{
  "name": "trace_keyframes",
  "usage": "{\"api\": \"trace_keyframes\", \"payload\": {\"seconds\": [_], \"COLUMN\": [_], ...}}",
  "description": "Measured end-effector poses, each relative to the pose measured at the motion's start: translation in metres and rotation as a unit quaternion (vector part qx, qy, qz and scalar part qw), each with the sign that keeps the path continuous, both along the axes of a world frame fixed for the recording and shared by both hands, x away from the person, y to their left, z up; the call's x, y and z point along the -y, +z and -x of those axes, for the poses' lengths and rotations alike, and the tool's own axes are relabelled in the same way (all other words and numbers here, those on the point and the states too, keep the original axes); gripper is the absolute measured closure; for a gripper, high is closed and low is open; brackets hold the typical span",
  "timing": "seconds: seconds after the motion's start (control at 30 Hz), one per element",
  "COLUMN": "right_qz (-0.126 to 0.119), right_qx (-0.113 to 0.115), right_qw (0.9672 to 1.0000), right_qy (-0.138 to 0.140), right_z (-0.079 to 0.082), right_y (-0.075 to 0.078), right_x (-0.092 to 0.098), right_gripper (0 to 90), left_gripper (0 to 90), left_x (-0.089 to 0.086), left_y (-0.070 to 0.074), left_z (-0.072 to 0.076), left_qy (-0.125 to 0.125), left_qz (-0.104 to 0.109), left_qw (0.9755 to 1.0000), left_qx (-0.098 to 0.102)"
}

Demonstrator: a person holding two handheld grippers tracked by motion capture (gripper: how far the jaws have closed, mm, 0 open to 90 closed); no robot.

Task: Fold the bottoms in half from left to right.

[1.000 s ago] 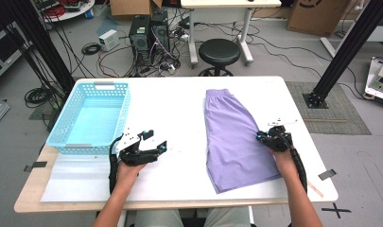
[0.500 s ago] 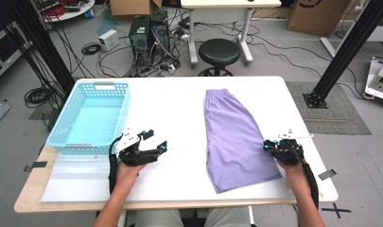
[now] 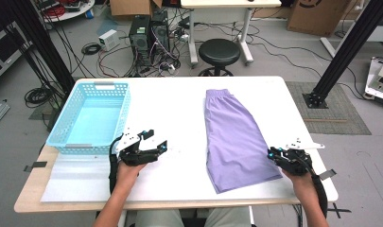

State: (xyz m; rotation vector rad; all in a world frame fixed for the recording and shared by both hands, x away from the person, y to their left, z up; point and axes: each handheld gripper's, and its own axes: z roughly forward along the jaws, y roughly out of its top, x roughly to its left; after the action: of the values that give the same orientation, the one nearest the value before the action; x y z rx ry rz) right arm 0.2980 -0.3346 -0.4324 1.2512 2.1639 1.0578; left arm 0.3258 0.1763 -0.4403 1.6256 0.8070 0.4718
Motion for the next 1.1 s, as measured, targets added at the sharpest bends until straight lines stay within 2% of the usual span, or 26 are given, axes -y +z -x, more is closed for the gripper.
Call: {"api": "trace_keyframes", "payload": {"seconds": [0.2,0.27,0.4,0.53,0.7,0.73,0.77,0.83,0.87,0.93,1.03,1.1], "right_qz": [-0.008,-0.009,-0.031,-0.030,-0.024,-0.015,-0.015,-0.018,-0.017,-0.014,-0.014,-0.018], "right_qx": [-0.001,0.003,-0.001,-0.015,-0.036,-0.040,-0.051,-0.062,-0.061,-0.062,-0.067,-0.071], "right_qw": [0.9984,0.9968,0.9921,0.9883,0.9851,0.9847,0.9834,0.9821,0.9815,0.9794,0.9763,0.9726], "right_qy": [0.057,0.080,0.122,0.149,0.166,0.169,0.173,0.177,0.181,0.192,0.205,0.220], "right_z": [0.016,0.019,0.020,0.019,0.019,0.018,0.017,0.017,0.018,0.020,0.024,0.026], "right_y": [0.000,0.001,0.003,0.000,-0.009,-0.012,-0.015,-0.020,-0.020,-0.020,-0.020,-0.020], "right_x": [-0.025,-0.038,-0.060,-0.078,-0.095,-0.097,-0.099,-0.101,-0.101,-0.103,-0.105,-0.107], "right_gripper": [76.0,73.6,71.1,70.4,69.1,70.4,75.6,79.7,87.0,90.0,90.0,90.0], "left_gripper": [25.9,25.9,25.9,25.9,25.9,25.9,25.9,25.9,25.9,25.9,25.9,25.9], "left_x": [0.003,0.003,0.003,0.003,0.002,0.003,0.003,0.003,0.003,0.002,0.002,0.003], "left_y": [-0.001,-0.001,-0.001,-0.002,-0.002,-0.002,-0.002,-0.002,-0.002,-0.002,-0.003,-0.003], "left_z": [0.000,0.000,0.000,0.000,0.001,0.001,0.001,0.001,0.001,0.001,0.001,0.001], "left_qy": [-0.003,-0.004,-0.004,-0.005,-0.004,-0.004,-0.004,-0.004,-0.005,-0.004,-0.004,-0.004], "left_qz": [0.000,-0.002,-0.002,-0.002,-0.002,-0.001,-0.003,-0.003,-0.002,-0.004,-0.003,-0.002], "left_qw": [1.0000,1.0000,1.0000,1.0000,1.0000,1.0000,1.0000,1.0000,1.0000,1.0000,1.0000,1.0000], "left_qx": [-0.002,-0.002,-0.001,-0.003,-0.005,-0.005,-0.004,-0.004,-0.005,-0.004,-0.005,-0.006]}}
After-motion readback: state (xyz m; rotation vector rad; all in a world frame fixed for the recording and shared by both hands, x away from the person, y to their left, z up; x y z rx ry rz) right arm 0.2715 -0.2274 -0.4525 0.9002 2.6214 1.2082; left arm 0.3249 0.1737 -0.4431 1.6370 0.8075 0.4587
